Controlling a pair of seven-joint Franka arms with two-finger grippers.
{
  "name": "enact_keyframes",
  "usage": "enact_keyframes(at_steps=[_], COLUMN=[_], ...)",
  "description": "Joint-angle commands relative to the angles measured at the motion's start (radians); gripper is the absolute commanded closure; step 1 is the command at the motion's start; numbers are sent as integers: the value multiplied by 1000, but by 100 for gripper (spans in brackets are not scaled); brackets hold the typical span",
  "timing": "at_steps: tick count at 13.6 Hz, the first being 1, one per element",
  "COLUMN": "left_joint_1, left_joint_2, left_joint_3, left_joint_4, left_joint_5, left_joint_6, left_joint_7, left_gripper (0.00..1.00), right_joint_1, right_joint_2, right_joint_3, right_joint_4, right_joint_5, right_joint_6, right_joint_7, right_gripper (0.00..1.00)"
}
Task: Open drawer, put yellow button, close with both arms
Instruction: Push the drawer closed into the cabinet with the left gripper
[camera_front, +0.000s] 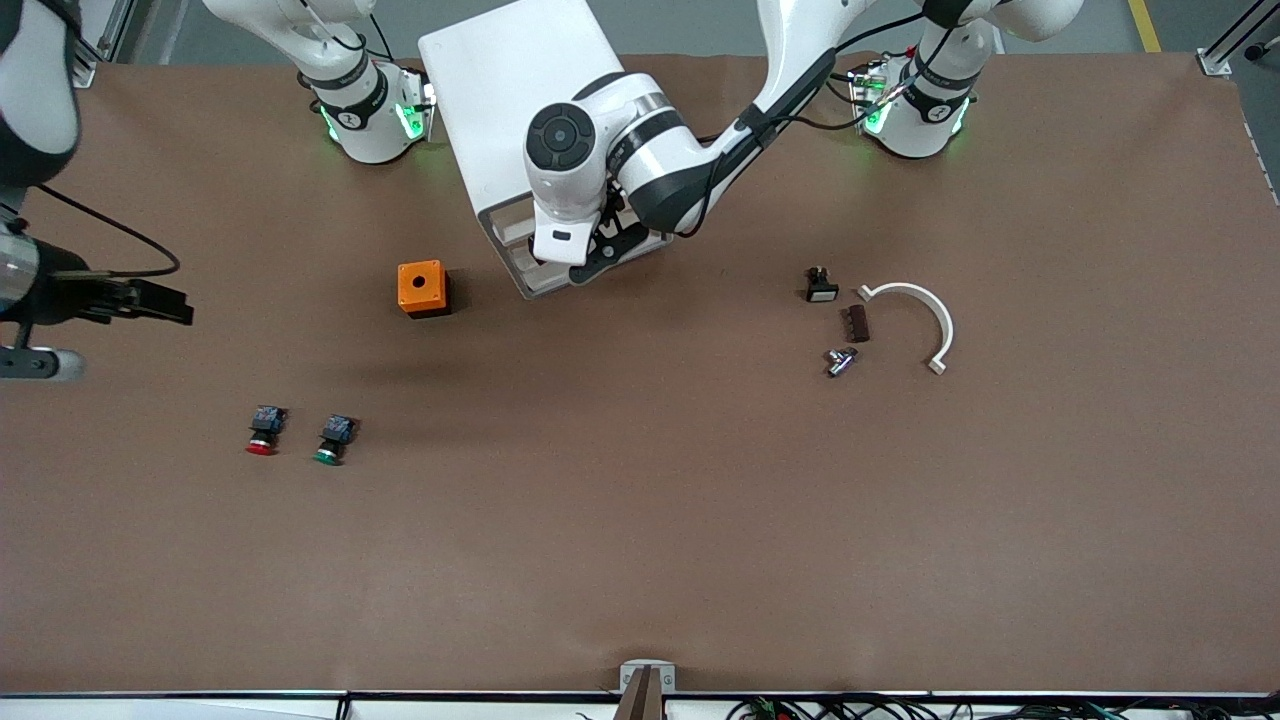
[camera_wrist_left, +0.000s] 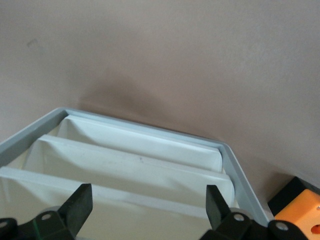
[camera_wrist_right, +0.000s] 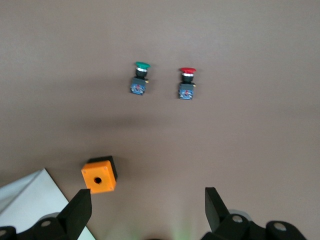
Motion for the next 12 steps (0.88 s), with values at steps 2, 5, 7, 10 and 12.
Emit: enact_keyframes(at_steps=[2,5,7,10,12], left_joint_1=[-2,95,200,382,505], left_joint_2=[-40,-91,-129,-192,-227], left_joint_3=[-16,12,12,12,12], left_joint_4=[-28,-22,-20,-20,-20], left_joint_5=[10,45,105,137,138], left_joint_6=[-10,-61,-76,-81,-92], left_joint_7=[-61,-34,43,175,293], left_gripper=[0,0,0,0,0], right_joint_1=[-31,-34,-32,-31,-26], right_joint_2=[-1,2,2,6,-3], right_joint_3=[21,22,24,24,25], right_joint_4=[35,43,64,64,58], right_joint_5=[-10,-12,-12,17,34], right_joint_6=[-41,-40,-38,-29,-32], right_joint_7=[-25,-31,-27,-19,-13], right_gripper=[0,0,0,0,0])
